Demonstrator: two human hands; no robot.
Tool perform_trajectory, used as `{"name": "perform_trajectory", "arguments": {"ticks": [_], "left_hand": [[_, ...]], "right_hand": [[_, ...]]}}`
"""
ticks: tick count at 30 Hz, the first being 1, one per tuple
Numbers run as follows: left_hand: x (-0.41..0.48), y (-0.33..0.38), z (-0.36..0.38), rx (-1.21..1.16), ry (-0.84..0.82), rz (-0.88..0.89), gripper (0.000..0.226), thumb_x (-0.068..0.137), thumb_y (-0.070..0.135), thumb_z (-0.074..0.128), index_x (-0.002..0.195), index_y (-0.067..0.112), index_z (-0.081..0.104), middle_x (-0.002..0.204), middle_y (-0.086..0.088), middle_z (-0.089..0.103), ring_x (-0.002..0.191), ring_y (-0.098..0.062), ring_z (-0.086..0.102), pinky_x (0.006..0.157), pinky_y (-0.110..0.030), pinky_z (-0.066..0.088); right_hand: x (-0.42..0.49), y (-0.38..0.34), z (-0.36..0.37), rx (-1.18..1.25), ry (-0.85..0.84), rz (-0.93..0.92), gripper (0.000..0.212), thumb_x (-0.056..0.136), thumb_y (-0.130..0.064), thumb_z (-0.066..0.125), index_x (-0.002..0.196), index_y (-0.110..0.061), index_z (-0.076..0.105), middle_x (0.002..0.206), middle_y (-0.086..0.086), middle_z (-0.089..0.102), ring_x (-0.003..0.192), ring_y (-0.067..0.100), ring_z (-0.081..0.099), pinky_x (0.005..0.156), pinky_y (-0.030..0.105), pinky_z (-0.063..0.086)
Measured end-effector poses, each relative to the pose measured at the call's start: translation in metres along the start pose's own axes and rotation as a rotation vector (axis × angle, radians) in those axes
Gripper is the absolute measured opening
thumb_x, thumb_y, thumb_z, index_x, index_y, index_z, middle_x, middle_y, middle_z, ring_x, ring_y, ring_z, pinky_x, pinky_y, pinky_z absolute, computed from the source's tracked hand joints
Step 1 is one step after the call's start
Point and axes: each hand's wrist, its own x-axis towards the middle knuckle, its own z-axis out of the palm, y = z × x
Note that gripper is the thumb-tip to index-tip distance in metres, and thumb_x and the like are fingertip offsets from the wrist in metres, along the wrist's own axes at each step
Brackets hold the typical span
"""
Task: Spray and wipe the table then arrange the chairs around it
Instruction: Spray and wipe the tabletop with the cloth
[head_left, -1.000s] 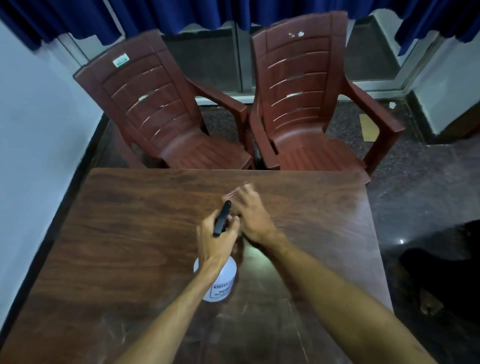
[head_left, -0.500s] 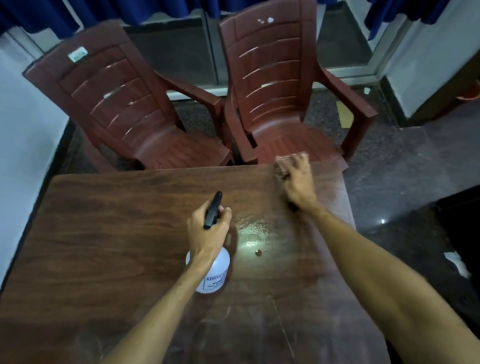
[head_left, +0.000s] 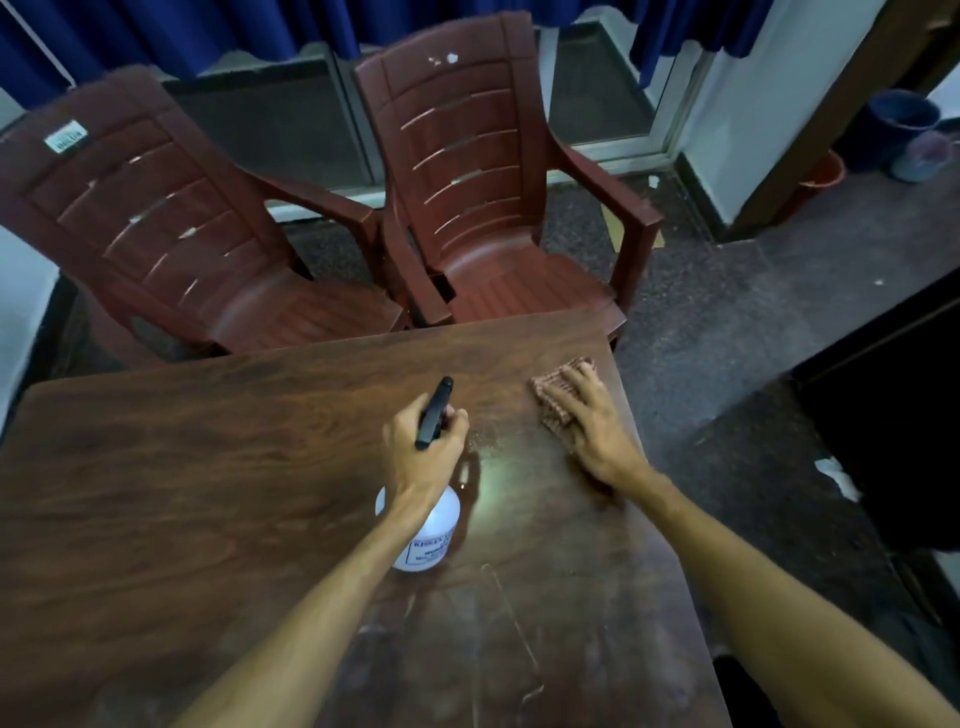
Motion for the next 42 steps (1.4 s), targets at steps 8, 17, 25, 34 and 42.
{"name": "perform_trajectory", "arguments": {"ticks": [8, 17, 25, 34, 42], "left_hand": [[-0.046, -0.027, -0.043, -0.011, 0.035, -0.035, 0.018, 0.087, 0.009, 0.077, 0.073, 0.008, 0.065, 0.059, -0.002, 0.064, 0.051, -0.013, 0.054, 0.056, -0.03, 0.044], [-0.094, -0.098, -0.124, -0.05, 0.081, -0.088, 0.02, 0.085, 0.015, 0.075, 0.071, 0.01, 0.061, 0.06, -0.009, 0.062, 0.051, -0.023, 0.055, 0.054, -0.046, 0.053], [-0.128, -0.146, -0.221, -0.085, 0.183, -0.129, 0.02, 0.087, 0.01, 0.074, 0.072, 0.005, 0.062, 0.059, -0.011, 0.061, 0.052, -0.026, 0.054, 0.055, -0.04, 0.046], [-0.161, -0.17, -0.258, -0.113, 0.174, -0.165, 0.021, 0.089, 0.013, 0.075, 0.074, 0.004, 0.063, 0.061, -0.019, 0.062, 0.045, -0.031, 0.054, 0.047, -0.054, 0.054], [-0.197, -0.174, -0.268, -0.167, 0.161, -0.241, 0.018, 0.091, 0.018, 0.073, 0.074, 0.015, 0.065, 0.056, -0.001, 0.061, 0.051, -0.026, 0.059, 0.055, -0.052, 0.059]], "right_hand": [[-0.042, -0.092, 0.033, 0.096, -0.027, -0.049, 0.05, 0.095, -0.021, 0.045, 0.144, -0.02, 0.053, 0.158, 0.015, 0.033, 0.151, 0.036, 0.017, 0.124, 0.047, 0.015], [-0.054, -0.223, 0.116, 0.148, -0.086, -0.143, 0.046, 0.097, -0.03, 0.053, 0.142, -0.024, 0.055, 0.155, 0.016, 0.037, 0.147, 0.039, 0.025, 0.122, 0.052, 0.02], [-0.051, -0.327, 0.157, 0.198, -0.062, -0.167, 0.044, 0.094, -0.015, 0.048, 0.136, -0.019, 0.059, 0.141, 0.014, 0.049, 0.133, 0.037, 0.04, 0.111, 0.057, 0.032], [-0.089, -0.319, 0.136, 0.173, -0.084, 0.114, 0.063, 0.085, -0.036, 0.032, 0.136, -0.013, 0.061, 0.152, 0.023, 0.041, 0.145, 0.047, 0.025, 0.119, 0.061, 0.025], [-0.13, -0.344, 0.136, 0.18, -0.176, 0.104, 0.064, 0.084, -0.033, 0.034, 0.14, -0.015, 0.057, 0.158, 0.018, 0.033, 0.15, 0.04, 0.015, 0.123, 0.056, 0.015]]}}
